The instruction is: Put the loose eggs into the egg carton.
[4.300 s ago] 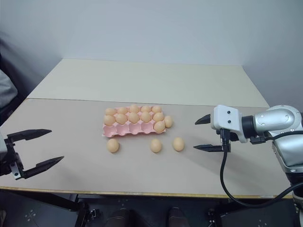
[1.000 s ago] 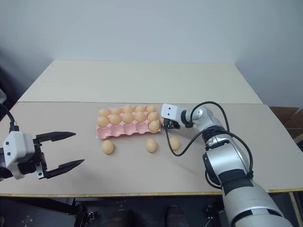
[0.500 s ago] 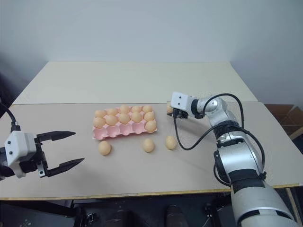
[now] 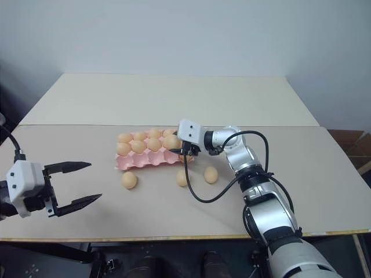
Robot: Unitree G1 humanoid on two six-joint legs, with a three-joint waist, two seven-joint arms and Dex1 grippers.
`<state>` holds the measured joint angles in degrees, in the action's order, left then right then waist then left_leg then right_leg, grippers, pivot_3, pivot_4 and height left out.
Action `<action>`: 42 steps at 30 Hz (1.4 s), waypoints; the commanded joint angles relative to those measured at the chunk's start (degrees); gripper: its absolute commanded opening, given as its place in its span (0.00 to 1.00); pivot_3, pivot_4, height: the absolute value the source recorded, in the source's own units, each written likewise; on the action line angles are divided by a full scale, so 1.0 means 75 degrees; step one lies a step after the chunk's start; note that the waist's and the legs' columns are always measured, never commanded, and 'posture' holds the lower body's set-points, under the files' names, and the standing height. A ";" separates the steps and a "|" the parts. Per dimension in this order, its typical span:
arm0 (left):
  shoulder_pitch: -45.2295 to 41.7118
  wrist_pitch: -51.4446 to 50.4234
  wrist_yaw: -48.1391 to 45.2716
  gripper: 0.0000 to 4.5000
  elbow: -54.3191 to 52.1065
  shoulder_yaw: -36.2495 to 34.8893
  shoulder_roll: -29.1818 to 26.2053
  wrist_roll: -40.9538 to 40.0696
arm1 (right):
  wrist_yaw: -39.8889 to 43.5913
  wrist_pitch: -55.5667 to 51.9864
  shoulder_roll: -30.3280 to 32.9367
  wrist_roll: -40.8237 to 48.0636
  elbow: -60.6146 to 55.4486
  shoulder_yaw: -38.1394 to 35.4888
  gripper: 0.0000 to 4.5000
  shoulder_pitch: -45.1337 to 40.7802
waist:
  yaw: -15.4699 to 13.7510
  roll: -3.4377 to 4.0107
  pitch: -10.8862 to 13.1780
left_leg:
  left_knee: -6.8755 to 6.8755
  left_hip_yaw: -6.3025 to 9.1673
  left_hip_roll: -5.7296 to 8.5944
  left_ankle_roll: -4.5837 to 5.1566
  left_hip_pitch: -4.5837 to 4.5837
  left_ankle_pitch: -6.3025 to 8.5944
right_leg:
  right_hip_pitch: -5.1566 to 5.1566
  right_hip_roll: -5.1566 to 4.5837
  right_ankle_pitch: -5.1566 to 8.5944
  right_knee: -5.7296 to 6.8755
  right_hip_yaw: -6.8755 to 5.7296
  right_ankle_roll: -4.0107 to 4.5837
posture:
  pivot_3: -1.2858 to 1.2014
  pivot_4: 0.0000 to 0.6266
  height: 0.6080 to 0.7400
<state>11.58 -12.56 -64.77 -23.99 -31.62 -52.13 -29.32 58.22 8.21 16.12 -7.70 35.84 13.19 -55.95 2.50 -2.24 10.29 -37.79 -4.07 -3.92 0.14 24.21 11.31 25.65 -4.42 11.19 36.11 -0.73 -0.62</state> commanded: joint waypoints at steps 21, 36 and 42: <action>-0.0047 0.0177 0.0021 1.00 -0.0137 -0.0203 -0.0035 -0.0002 | -0.0118 -0.0721 0.0998 0.0443 -0.2577 -0.0287 0.99 0.0881 | -0.0044 -0.0001 0.0000 | 0.0003 -0.0022 -0.0005 -0.0003 0.0026 -0.0002 | 0.0044 0.0001 -0.0003 0.0005 0.0009 0.0009 | 0.52 0.24 1.00; -0.0281 -0.0039 -0.0732 1.00 -0.0017 -0.0186 -0.0062 -0.1014 | 0.2378 -0.4255 0.5789 0.3296 -0.7316 -0.2612 0.99 0.4566 | -0.0203 -0.0003 -0.0003 | 0.0002 -0.0051 -0.0012 -0.0009 0.0000 0.0002 | 0.0043 0.0002 0.0054 -0.0002 0.0034 0.0004 | 0.52 0.24 1.00; -0.0361 -0.0039 -0.0844 1.00 0.0049 -0.0085 -0.0108 -0.1001 | 0.1912 -0.4433 0.5905 0.3370 -0.7576 -0.2740 0.99 0.4962 | -0.0231 -0.0004 -0.0004 | 0.0002 -0.0062 -0.0012 -0.0009 0.0001 0.0002 | 0.0046 0.0002 0.0054 -0.0004 0.0044 0.0004 | 0.52 0.24 1.00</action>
<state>9.34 -12.83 -70.85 -23.46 -32.04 -52.23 -36.09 73.44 -24.52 59.50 16.68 -19.52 -5.31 -18.82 0.77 -2.27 10.26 -37.78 -4.55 -4.00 0.08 24.24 11.33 26.00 -4.41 11.59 36.07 -0.40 -0.60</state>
